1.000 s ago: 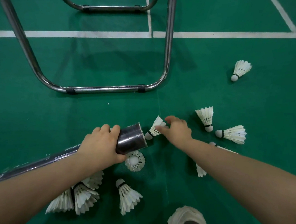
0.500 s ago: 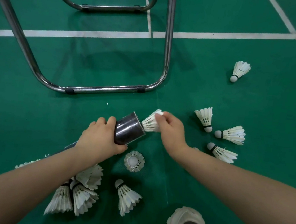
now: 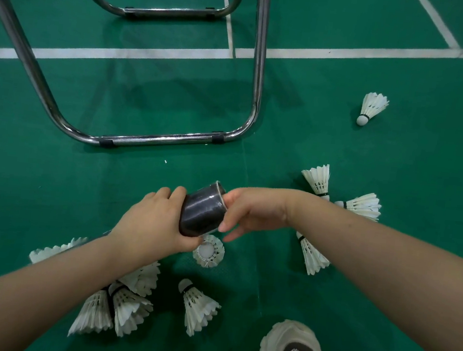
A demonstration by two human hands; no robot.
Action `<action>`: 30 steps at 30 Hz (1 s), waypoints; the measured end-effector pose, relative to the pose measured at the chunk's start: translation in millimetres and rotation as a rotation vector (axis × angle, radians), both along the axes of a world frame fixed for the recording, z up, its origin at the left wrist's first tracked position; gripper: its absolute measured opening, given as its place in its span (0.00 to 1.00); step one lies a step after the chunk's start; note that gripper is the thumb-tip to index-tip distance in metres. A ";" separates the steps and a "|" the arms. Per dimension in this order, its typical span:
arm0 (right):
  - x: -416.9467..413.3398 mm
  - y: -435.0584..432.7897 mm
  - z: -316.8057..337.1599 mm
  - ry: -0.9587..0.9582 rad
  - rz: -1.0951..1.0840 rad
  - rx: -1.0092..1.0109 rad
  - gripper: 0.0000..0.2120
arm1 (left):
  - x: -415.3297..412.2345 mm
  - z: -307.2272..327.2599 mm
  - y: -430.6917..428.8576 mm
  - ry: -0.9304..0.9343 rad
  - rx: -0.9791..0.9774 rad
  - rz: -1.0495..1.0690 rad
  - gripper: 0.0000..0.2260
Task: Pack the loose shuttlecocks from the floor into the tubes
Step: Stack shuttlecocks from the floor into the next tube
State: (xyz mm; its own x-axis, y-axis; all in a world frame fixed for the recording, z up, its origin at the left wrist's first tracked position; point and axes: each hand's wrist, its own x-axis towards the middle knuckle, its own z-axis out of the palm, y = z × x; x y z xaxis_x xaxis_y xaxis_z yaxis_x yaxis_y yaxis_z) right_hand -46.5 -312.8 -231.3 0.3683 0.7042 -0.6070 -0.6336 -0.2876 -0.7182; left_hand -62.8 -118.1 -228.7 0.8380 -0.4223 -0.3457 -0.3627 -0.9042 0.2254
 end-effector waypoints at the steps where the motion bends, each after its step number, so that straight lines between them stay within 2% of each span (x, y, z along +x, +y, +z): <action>1: 1.3 2.3 0.9 0.014 0.034 0.011 0.19 | -0.8 1.9 -1.5 -0.009 0.000 -0.021 0.29; 4: 1.6 8.6 1.2 0.039 0.131 0.033 0.21 | -3.0 6.2 -0.9 -0.039 0.026 -0.061 0.29; 6: -3.2 16.6 -4.3 0.031 0.086 0.024 0.21 | -1.2 8.1 2.5 -0.062 0.083 -0.087 0.29; 9: -15.5 36.6 -18.1 -0.079 -0.227 -0.041 0.15 | 3.9 6.9 5.7 -0.098 0.156 -0.095 0.28; 12: -17.8 43.6 -14.5 -0.190 -0.572 -0.103 0.13 | 10.8 5.7 0.4 -0.101 0.101 -0.036 0.27; 15: -13.8 34.2 -5.0 -0.425 -0.671 -0.315 0.17 | 18.6 8.1 -9.9 -0.085 0.034 0.001 0.27; 17: -13.2 24.7 -1.8 -0.624 -0.698 -0.382 0.21 | 24.8 12.1 -19.0 -0.075 0.009 0.007 0.28; 21: -14.1 -9.7 -9.5 -1.196 -0.729 -0.592 0.23 | 36.4 20.0 -38.5 -0.051 0.031 -0.018 0.31; 23: -7.6 -36.7 -16.4 -1.280 -0.770 -0.727 0.24 | 42.2 21.2 -48.4 -0.041 0.053 -0.031 0.32; 25: 3.1 -68.7 -30.6 -1.326 -0.602 -1.023 0.20 | 47.0 20.6 -59.0 -0.036 0.073 -0.040 0.33; 26: 7.7 -86.9 -42.1 -1.311 -0.469 -1.195 0.14 | 48.5 20.0 -64.6 -0.038 0.082 -0.047 0.33; 27: 9.3 -102.5 -51.4 -1.253 -0.338 -1.329 0.12 | 49.1 18.8 -70.3 -0.042 0.092 -0.059 0.33; 30: 6.9 -136.5 -73.2 -1.004 -0.038 -1.470 0.23 | 48.4 14.9 -84.5 -0.054 0.110 -0.101 0.33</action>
State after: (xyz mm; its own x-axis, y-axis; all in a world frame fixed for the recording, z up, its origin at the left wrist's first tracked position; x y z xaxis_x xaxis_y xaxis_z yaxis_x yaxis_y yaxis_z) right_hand -39.6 -449.3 -304.6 0.9592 -0.1759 -0.2215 -0.1772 -0.9841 0.0141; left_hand -14.4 -202.6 -213.8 0.8118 -0.4673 -0.3500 -0.4619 -0.8808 0.1047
